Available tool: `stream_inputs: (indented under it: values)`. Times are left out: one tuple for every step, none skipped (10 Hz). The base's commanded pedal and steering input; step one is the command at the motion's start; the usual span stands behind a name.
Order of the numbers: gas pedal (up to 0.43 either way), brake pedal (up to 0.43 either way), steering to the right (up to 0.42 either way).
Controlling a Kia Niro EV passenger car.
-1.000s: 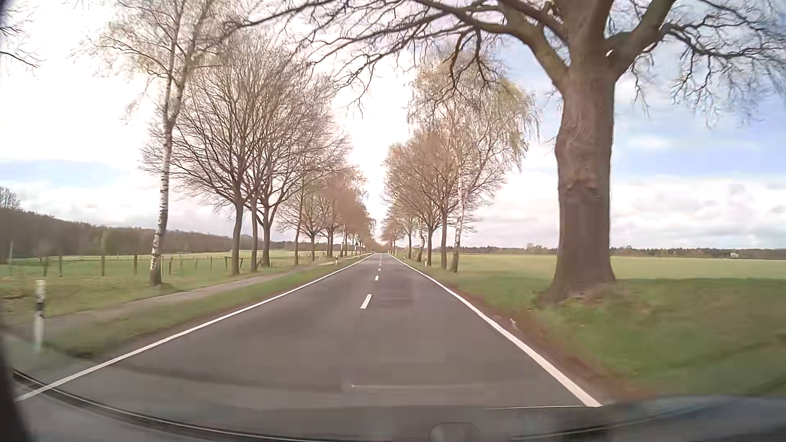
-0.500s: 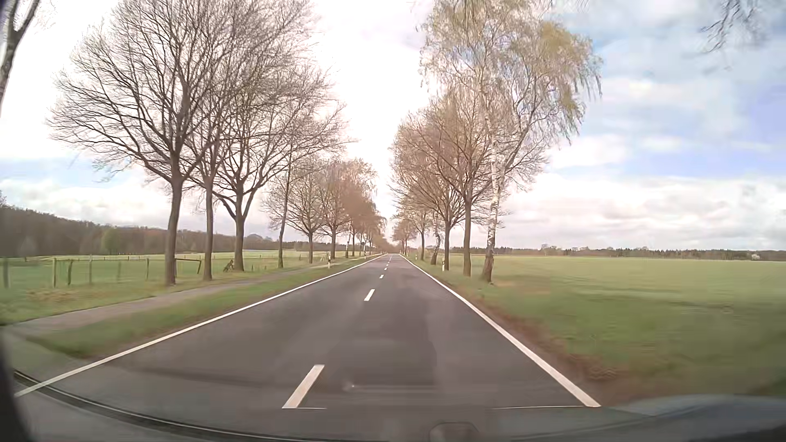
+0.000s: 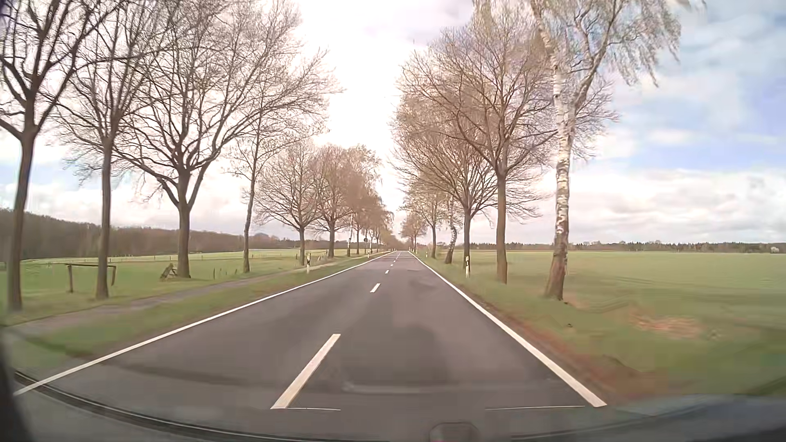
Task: Follow the waypoints while adhering to traffic rules and regulations
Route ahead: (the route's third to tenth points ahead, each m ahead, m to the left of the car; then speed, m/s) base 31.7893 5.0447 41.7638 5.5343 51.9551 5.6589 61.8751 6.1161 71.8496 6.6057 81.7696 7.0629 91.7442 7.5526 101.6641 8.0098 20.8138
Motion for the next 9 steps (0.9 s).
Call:
stream_inputs:
  values:
    - [0.197,0.0,-0.01]
    - [0.197,0.0,-0.007]
    - [0.22,0.0,-0.006]
    - [0.22,0.0,-0.005]
    - [0.228,0.0,-0.005]
    - [0.228,0.0,-0.006]
    - [0.228,0.0,-0.006]
    - [0.228,0.0,-0.005]
    - [0.228,0.0,-0.005]
